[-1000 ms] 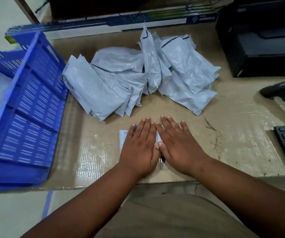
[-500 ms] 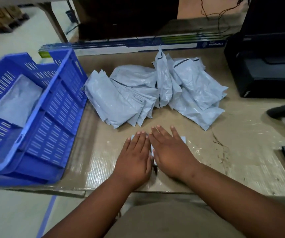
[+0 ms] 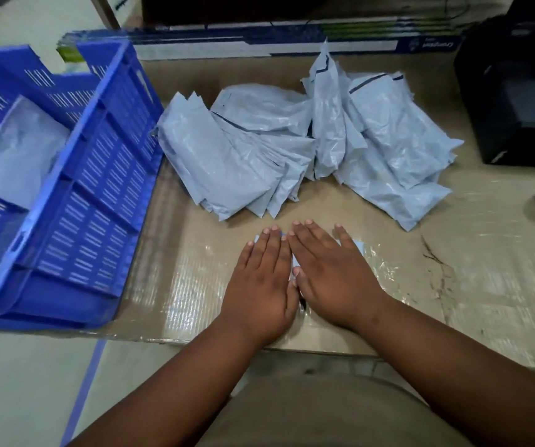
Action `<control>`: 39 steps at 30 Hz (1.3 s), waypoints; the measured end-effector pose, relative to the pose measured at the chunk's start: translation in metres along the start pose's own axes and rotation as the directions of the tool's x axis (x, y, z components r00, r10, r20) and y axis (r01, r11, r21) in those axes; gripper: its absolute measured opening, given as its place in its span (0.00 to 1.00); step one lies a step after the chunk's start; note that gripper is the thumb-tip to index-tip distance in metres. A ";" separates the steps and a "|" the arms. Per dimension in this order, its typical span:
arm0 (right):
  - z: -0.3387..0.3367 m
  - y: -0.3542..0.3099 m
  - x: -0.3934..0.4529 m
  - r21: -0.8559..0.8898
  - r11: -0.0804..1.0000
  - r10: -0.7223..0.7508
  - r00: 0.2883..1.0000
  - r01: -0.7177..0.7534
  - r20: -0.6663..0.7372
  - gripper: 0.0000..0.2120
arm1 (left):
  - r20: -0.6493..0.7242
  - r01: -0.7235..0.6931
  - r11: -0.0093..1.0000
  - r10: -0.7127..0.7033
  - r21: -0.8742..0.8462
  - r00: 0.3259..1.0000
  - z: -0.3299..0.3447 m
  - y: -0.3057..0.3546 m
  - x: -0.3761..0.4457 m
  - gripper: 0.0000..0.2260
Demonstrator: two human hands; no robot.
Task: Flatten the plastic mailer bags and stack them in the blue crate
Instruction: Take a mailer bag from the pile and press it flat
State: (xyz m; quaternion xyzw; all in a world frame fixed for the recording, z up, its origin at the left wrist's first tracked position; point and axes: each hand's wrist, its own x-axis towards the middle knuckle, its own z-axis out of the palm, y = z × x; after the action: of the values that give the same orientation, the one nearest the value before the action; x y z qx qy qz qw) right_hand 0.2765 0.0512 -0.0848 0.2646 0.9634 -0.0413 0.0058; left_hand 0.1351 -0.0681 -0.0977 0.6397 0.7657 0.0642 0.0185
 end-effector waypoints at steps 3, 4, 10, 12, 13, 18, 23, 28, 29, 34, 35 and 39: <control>-0.003 0.002 0.000 0.018 1.000 -0.016 1.000 0.016 0.000 0.30 | 0.016 0.003 1.000 -0.003 0.002 1.000 -0.002 0.000 0.000 0.30; -0.004 0.001 -0.001 0.017 1.000 -0.016 1.000 0.016 0.000 0.30 | 0.023 0.006 1.000 -0.007 0.006 1.000 -0.003 0.000 -0.001 0.31; -0.020 -0.002 -0.011 0.017 1.000 -0.004 1.000 0.004 -0.003 0.28 | 0.024 0.045 0.999 -0.045 -0.009 0.999 -0.018 -0.002 -0.014 0.34; -0.025 -0.009 -0.023 0.016 1.000 -0.016 0.998 0.017 -0.063 0.29 | -0.003 -0.007 1.000 0.007 0.003 1.000 -0.024 -0.004 -0.029 0.36; -0.023 -0.013 -0.030 0.005 1.000 -0.025 0.997 0.026 -0.074 0.29 | 0.003 -0.029 0.999 0.029 0.014 1.000 -0.025 -0.006 -0.036 0.36; 0.003 -0.021 -0.047 -0.054 0.998 0.046 0.999 -0.045 0.019 0.34 | 0.075 -0.031 0.999 0.029 0.033 0.997 -0.017 -0.014 -0.050 0.43; 0.007 -0.019 -0.045 -0.018 0.999 0.035 0.999 -0.034 0.035 0.35 | 0.058 -0.022 0.999 0.021 0.025 0.998 -0.012 -0.012 -0.049 0.45; 0.004 -0.015 -0.043 0.015 1.000 0.026 0.999 -0.026 0.046 0.35 | 0.064 -0.027 0.999 0.025 0.017 0.998 -0.017 -0.011 -0.049 0.45; 0.002 -0.014 -0.044 0.025 1.000 0.012 0.999 -0.013 0.044 0.36 | 0.071 -0.027 0.999 0.025 0.018 0.997 -0.017 -0.010 -0.049 0.45; -0.004 -0.001 -0.059 0.076 0.996 0.044 0.999 -0.045 0.019 0.39 | 0.072 -0.009 0.999 0.005 0.049 0.997 -0.031 0.001 -0.041 0.46; -0.005 0.002 -0.064 0.076 0.994 0.080 0.997 -0.081 0.013 0.40 | 0.043 -0.040 0.998 0.038 0.040 0.998 -0.034 0.005 -0.037 0.45; -0.005 0.015 -0.078 0.037 0.988 0.150 0.988 -0.152 0.037 0.43 | -0.015 -0.222 0.975 0.222 -0.009 0.975 -0.033 0.028 -0.011 0.44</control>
State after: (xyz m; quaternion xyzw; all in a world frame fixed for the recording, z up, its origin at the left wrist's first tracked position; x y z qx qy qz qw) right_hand 0.3509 0.0250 -0.0788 0.3361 0.9394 -0.0644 0.0203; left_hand 0.1611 -0.0770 -0.0623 0.7207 0.6891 0.0744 0.0094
